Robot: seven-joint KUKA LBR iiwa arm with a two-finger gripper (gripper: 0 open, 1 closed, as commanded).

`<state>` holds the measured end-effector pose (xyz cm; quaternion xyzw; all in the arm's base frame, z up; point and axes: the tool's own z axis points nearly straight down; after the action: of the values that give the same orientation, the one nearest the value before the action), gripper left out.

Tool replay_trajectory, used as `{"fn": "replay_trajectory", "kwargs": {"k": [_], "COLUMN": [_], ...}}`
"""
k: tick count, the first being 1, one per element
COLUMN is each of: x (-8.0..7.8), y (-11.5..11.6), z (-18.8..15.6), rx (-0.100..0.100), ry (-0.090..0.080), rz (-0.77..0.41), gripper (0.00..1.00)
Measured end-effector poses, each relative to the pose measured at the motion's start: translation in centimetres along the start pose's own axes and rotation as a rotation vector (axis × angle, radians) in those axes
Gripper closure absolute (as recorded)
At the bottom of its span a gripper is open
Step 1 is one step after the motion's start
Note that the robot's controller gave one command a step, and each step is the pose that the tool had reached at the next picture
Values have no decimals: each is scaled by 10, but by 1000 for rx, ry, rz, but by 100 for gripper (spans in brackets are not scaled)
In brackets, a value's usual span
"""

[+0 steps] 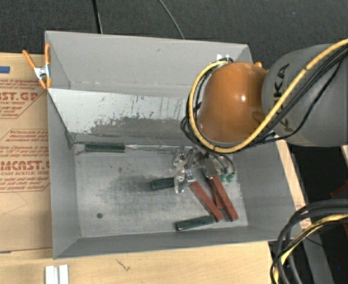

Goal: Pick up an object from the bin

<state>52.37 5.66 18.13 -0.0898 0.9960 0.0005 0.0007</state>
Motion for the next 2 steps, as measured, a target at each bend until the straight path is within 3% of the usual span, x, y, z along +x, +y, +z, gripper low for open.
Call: {"fn": "replay_trajectory", "kwargs": {"k": [1,2], "x": [0,-7], "y": [0,-6], "z": [0,39], "rx": [0,0], "ry": [0,-9], "rz": [0,39], "gripper": [100,100]}}
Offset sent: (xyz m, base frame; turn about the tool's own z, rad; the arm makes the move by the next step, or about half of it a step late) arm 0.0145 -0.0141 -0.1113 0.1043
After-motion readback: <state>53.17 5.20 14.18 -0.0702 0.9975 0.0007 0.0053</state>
